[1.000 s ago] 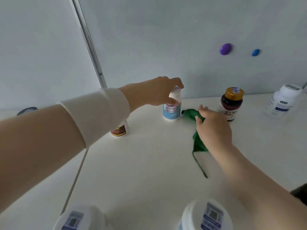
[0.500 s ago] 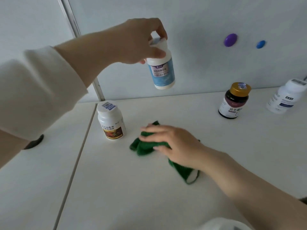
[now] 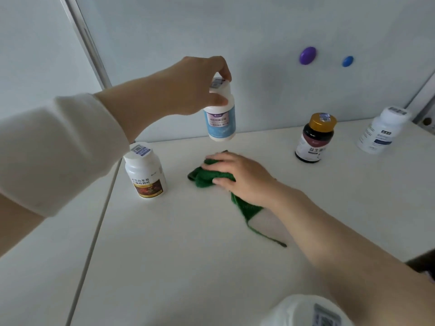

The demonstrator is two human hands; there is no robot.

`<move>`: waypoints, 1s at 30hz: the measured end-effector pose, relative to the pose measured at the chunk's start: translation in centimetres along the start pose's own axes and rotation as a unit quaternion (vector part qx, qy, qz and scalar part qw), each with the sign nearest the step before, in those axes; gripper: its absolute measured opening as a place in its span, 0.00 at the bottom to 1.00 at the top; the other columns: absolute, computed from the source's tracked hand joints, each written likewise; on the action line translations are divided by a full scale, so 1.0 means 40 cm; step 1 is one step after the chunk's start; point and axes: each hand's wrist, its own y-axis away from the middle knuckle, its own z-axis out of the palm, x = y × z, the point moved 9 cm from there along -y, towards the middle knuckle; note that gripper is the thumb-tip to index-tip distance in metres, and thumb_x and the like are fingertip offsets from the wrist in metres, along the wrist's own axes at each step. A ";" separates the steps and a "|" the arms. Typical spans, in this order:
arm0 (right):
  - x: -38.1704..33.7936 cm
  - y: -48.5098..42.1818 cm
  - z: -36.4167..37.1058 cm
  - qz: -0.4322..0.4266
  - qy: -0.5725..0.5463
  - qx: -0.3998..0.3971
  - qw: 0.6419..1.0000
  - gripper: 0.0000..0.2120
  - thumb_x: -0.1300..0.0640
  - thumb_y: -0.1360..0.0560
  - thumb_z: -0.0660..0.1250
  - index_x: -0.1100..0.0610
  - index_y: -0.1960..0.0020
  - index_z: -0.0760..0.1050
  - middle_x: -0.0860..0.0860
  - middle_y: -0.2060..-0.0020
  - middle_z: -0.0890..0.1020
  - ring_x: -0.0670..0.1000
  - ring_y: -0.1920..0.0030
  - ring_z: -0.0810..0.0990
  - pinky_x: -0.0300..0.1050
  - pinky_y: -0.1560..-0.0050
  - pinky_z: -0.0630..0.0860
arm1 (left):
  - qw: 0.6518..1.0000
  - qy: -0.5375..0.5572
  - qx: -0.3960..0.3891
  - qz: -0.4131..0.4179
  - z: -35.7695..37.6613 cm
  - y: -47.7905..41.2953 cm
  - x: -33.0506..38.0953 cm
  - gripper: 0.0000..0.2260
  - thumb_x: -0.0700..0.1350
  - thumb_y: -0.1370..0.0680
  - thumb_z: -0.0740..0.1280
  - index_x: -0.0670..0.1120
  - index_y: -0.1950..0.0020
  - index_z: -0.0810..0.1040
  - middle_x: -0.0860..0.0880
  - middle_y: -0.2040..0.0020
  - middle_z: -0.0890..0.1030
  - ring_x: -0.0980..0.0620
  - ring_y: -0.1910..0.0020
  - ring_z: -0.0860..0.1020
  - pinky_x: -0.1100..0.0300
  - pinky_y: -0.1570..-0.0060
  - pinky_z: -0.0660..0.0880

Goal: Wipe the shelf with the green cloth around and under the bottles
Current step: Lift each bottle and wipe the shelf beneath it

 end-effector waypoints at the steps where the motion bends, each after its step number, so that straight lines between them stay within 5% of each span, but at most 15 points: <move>1: -0.042 0.043 0.013 -0.025 -0.024 -0.023 0.999 0.19 0.55 0.23 0.62 0.47 0.33 0.69 0.42 0.29 0.66 0.43 0.30 0.63 0.40 0.32 0.60 | 1.000 0.003 -0.004 0.002 0.009 -0.001 0.005 0.17 0.48 0.25 0.65 0.52 0.37 0.69 0.44 0.40 0.75 0.45 0.56 0.74 0.52 0.55 0.72; 5: -0.048 0.174 0.008 -0.004 -0.040 -0.025 0.999 0.20 0.56 0.22 0.59 0.44 0.31 0.66 0.37 0.28 0.60 0.38 0.28 0.57 0.33 0.33 0.55 | 1.000 0.002 -0.027 0.016 0.059 -0.003 0.036 0.16 0.48 0.25 0.65 0.52 0.37 0.69 0.45 0.41 0.75 0.45 0.54 0.73 0.53 0.55 0.71; 12: 0.220 0.266 -0.131 0.282 0.098 0.167 0.940 0.19 0.60 0.21 0.54 0.54 0.30 0.64 0.51 0.28 0.62 0.53 0.32 0.66 0.44 0.38 0.65 | 0.996 -0.029 -0.062 0.049 0.136 0.026 0.088 0.17 0.48 0.24 0.65 0.52 0.36 0.69 0.43 0.41 0.75 0.47 0.51 0.71 0.56 0.55 0.68; 19: 0.047 0.316 -0.056 0.105 0.051 0.106 0.988 0.19 0.56 0.21 0.55 0.49 0.30 0.64 0.45 0.27 0.61 0.47 0.28 0.61 0.37 0.33 0.60 | 0.996 -0.031 -0.068 0.049 0.173 0.045 0.107 0.18 0.48 0.24 0.64 0.51 0.35 0.68 0.42 0.41 0.73 0.48 0.49 0.69 0.57 0.52 0.65; 25: 0.172 0.272 -0.113 0.245 0.078 0.149 0.955 0.19 0.58 0.20 0.54 0.54 0.29 0.63 0.53 0.29 0.63 0.53 0.33 0.66 0.44 0.37 0.64 | 0.998 -0.041 -0.038 0.040 0.127 0.044 0.095 0.18 0.47 0.24 0.65 0.51 0.35 0.68 0.42 0.40 0.74 0.47 0.48 0.70 0.56 0.53 0.66; 30: 0.057 0.233 -0.054 0.100 0.036 0.101 0.989 0.16 0.57 0.22 0.58 0.50 0.34 0.69 0.47 0.31 0.67 0.48 0.32 0.66 0.39 0.40 0.64 | 0.998 -0.041 -0.021 0.031 0.097 0.055 0.080 0.18 0.47 0.24 0.65 0.49 0.35 0.68 0.41 0.41 0.75 0.45 0.49 0.71 0.55 0.53 0.68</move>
